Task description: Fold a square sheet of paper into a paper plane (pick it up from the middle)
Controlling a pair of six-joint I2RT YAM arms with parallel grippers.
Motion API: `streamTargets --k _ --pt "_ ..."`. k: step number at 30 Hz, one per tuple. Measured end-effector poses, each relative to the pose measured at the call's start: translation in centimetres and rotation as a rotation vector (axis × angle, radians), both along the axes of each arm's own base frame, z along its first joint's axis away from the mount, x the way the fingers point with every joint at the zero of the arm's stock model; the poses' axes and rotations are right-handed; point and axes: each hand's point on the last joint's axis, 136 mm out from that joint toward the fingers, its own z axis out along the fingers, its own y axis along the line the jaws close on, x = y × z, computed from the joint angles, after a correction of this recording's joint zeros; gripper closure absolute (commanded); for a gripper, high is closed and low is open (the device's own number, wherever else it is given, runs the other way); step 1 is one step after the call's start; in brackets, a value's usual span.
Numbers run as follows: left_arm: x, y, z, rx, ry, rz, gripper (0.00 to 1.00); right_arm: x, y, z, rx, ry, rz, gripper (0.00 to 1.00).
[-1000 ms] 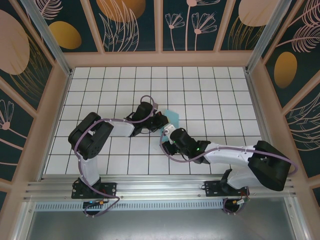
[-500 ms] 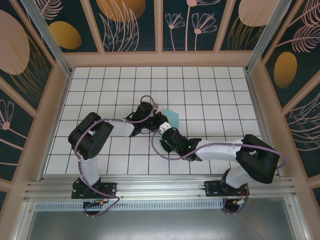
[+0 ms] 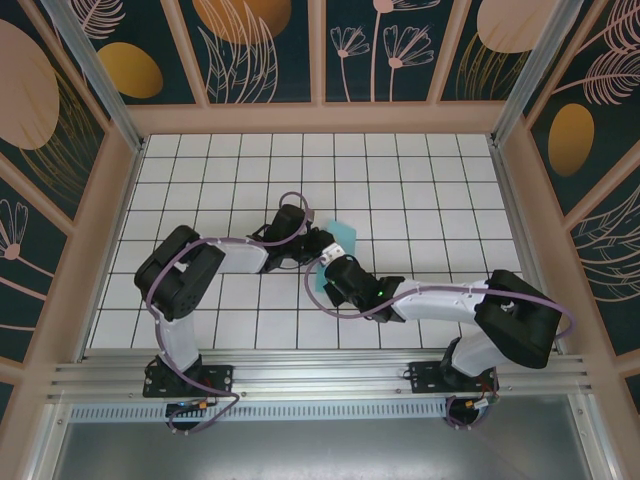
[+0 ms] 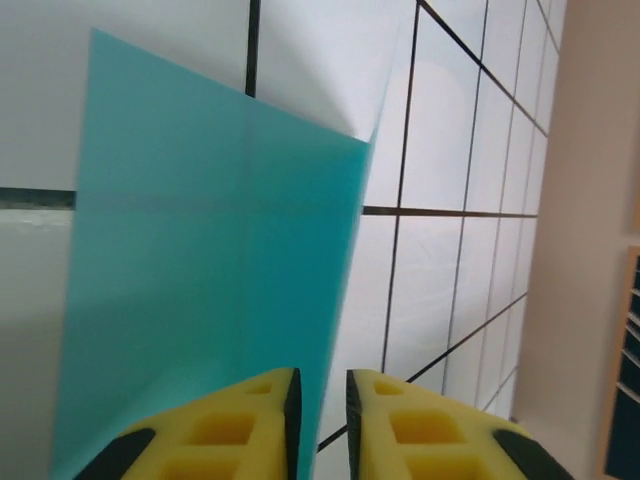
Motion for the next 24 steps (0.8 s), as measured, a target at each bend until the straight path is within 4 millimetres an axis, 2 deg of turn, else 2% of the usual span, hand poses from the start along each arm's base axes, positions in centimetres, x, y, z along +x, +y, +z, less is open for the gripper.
streamTargets --k 2,3,8,11,14,17,19,24 --pt "0.2 0.7 0.7 0.031 -0.023 0.024 0.52 -0.1 0.1 0.0 0.017 0.026 -0.007 1.00" --pt "0.4 1.1 1.3 0.045 -0.040 0.040 0.50 0.0 0.2 0.1 0.033 0.040 -0.013 1.00" --pt "0.7 3.8 5.3 0.084 -0.144 0.145 0.51 0.4 1.4 0.6 0.122 0.107 -0.055 1.00" --pt "0.2 5.7 6.3 0.098 -0.179 0.206 0.54 0.8 1.9 1.0 0.177 0.147 -0.087 1.00" --pt "-0.8 7.4 5.3 0.126 -0.167 0.252 0.61 1.1 2.1 1.5 0.228 0.181 -0.119 1.00" --pt "-1.6 8.4 3.7 0.156 -0.135 0.266 0.70 1.3 2.0 1.4 0.263 0.222 -0.141 1.00" --pt "-2.0 8.7 3.1 0.164 -0.119 0.269 0.79 1.5 1.9 1.4 0.286 0.249 -0.154 1.00" --pt "-2.5 7.9 2.2 0.135 -0.089 0.234 0.87 2.0 1.5 1.3 0.326 0.306 -0.167 1.00"
